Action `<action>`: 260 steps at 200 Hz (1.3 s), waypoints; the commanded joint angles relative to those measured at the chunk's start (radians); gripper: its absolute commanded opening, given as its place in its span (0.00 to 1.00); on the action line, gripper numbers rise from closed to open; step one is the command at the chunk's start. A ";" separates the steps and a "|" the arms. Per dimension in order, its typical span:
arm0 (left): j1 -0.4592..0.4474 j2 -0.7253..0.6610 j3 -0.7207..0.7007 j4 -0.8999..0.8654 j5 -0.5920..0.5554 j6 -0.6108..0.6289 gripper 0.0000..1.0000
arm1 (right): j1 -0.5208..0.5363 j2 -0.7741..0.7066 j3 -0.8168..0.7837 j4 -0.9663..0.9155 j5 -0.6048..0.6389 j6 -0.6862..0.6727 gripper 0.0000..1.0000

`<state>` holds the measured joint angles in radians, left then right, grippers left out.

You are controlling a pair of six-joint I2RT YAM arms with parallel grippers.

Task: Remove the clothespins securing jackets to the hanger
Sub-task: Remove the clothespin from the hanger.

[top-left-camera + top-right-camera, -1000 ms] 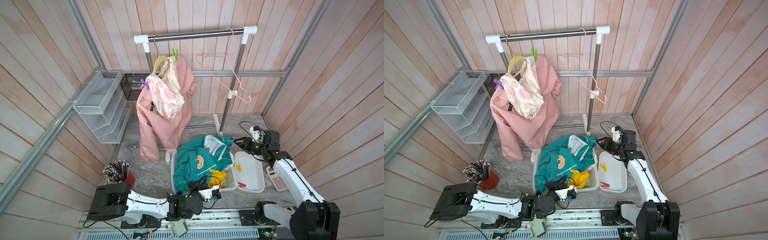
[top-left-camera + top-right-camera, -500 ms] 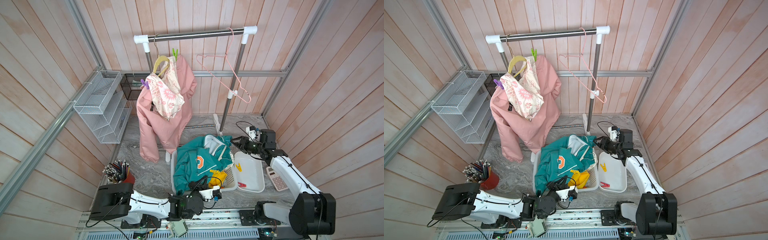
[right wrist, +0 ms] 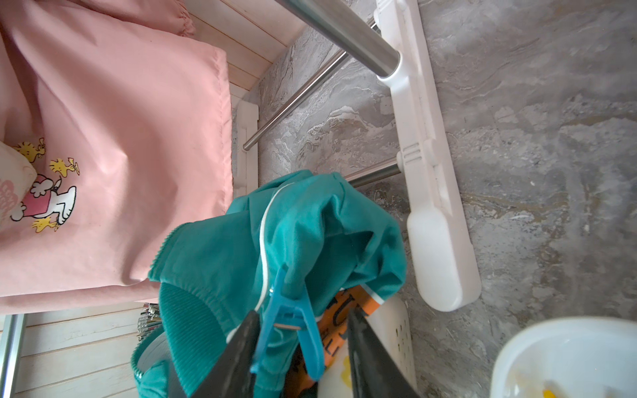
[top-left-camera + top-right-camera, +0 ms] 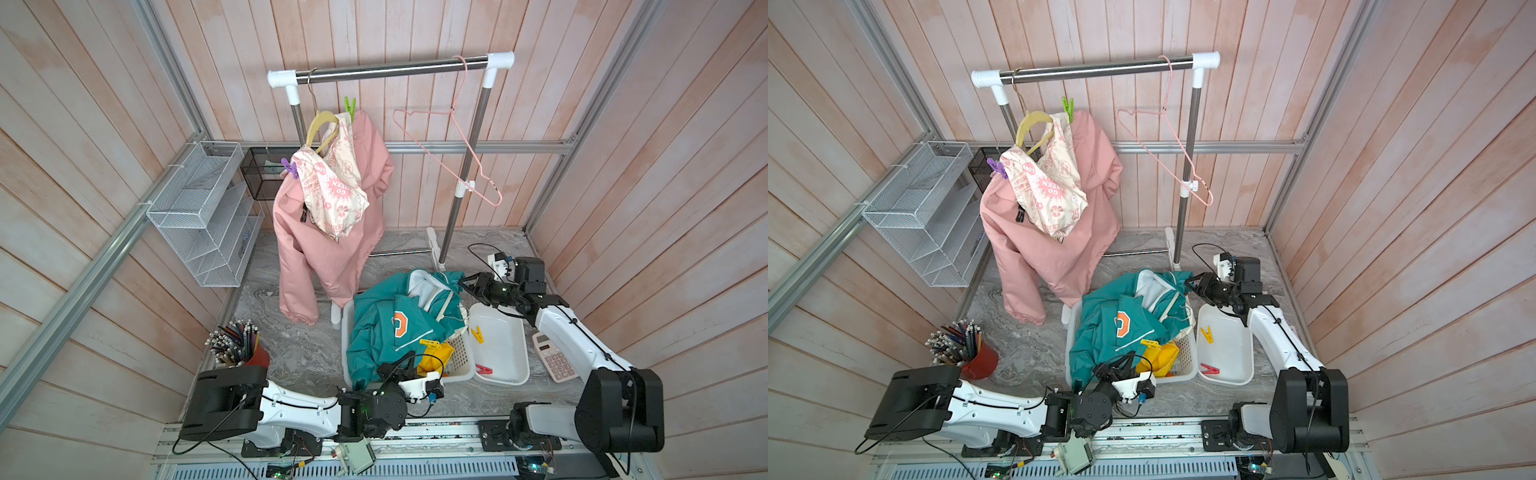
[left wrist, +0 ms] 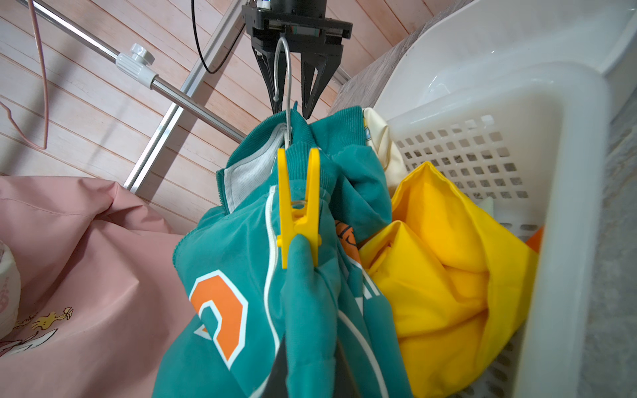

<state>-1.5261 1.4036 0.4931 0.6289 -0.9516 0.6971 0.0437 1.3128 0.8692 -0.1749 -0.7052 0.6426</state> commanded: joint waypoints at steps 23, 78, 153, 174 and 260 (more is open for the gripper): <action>0.001 0.021 -0.020 -0.011 -0.019 -0.002 0.00 | 0.004 -0.004 0.022 0.010 0.004 -0.022 0.43; 0.001 0.027 -0.019 -0.019 -0.027 -0.007 0.00 | 0.004 0.002 0.034 0.027 -0.004 0.006 0.46; 0.002 0.033 -0.023 -0.015 -0.035 -0.004 0.00 | 0.002 0.012 0.039 0.035 -0.005 0.019 0.37; 0.001 0.029 -0.024 -0.017 -0.035 -0.004 0.00 | 0.003 0.013 0.043 0.034 -0.004 0.015 0.33; 0.001 0.049 -0.019 0.000 -0.042 0.007 0.00 | 0.002 -0.012 0.008 0.042 -0.006 0.025 0.21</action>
<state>-1.5265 1.4296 0.4931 0.6491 -0.9634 0.6998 0.0433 1.3136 0.8848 -0.1520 -0.7044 0.6590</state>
